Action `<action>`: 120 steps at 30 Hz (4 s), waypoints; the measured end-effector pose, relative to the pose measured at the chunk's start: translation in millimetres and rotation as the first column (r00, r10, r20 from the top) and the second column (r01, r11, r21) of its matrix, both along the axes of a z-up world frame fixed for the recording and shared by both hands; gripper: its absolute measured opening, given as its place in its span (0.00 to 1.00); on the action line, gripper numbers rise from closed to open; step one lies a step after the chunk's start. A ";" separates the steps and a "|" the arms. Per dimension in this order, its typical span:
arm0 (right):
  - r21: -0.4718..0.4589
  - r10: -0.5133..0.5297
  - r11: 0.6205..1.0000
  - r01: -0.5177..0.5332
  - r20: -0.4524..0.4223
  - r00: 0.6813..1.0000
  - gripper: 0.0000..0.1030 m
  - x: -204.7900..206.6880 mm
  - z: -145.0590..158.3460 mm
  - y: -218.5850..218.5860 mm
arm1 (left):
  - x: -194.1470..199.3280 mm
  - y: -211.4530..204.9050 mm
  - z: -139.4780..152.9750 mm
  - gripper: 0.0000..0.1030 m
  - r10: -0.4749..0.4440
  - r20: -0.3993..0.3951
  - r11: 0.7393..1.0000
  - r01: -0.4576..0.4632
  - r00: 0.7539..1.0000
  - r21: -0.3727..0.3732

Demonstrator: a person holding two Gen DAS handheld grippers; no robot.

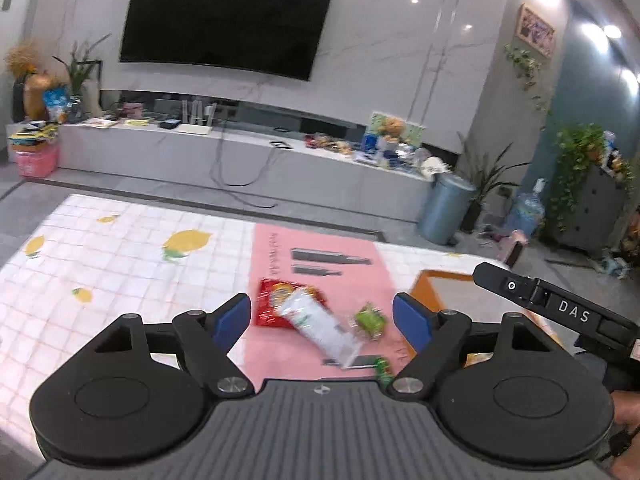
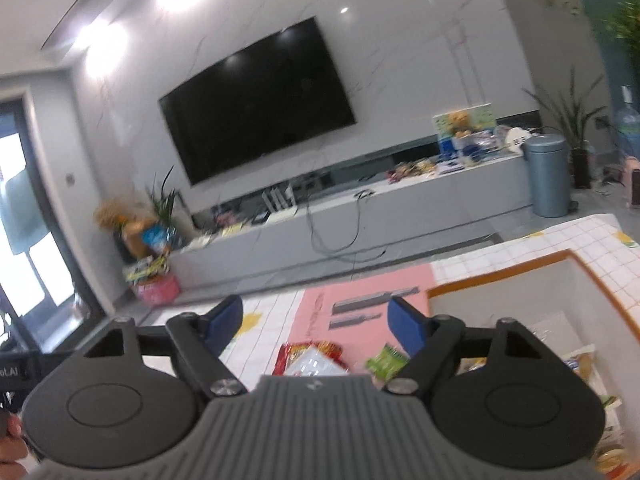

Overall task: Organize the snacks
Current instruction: 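Move both tools back over the remaining snacks on the pink runner, then grasp the green sausage stick with the right tool, then grasp the white strip packet with the left tool while the right tool holds the green stick, then carry the green stick over the box and open the right tool while the left tool carries the white packet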

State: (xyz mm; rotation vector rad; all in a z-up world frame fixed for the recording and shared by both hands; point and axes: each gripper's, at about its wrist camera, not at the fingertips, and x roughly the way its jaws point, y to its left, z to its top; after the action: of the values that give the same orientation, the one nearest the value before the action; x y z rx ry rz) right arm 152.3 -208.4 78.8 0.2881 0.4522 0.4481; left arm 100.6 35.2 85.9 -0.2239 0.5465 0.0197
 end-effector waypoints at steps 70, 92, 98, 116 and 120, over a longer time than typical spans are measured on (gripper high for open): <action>-0.292 -0.132 0.956 0.019 -0.372 0.919 0.21 24.4 -170.5 57.9 | 157.4 -10.2 -172.5 0.91 0.038 -0.344 0.943 -0.147 0.938 -0.298; -0.293 -0.129 0.956 0.020 -0.358 0.925 0.20 21.2 -168.6 57.0 | 141.7 10.1 -200.2 0.08 0.028 -0.283 0.880 -0.158 0.959 -0.449; -0.280 -0.117 0.960 0.011 -0.363 0.924 0.20 20.1 -168.6 59.0 | 123.8 7.4 -180.1 0.06 0.029 -0.248 0.916 -0.125 0.968 -0.381; -0.189 -0.013 0.981 -0.046 -0.299 0.954 0.20 8.8 -135.0 59.9 | 69.5 25.8 -127.0 0.02 0.008 -0.249 0.943 -0.090 0.968 -0.322; -0.172 -0.005 0.984 -0.041 -0.257 0.966 0.20 7.1 -119.2 53.1 | 61.3 21.9 -108.0 0.02 -0.012 -0.236 0.955 -0.059 0.972 -0.292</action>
State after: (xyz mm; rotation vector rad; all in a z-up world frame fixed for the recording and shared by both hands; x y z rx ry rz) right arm 159.4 -155.2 -40.4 0.1711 0.7447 0.3869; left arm 161.9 57.0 -22.1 -0.5270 0.7840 -0.0133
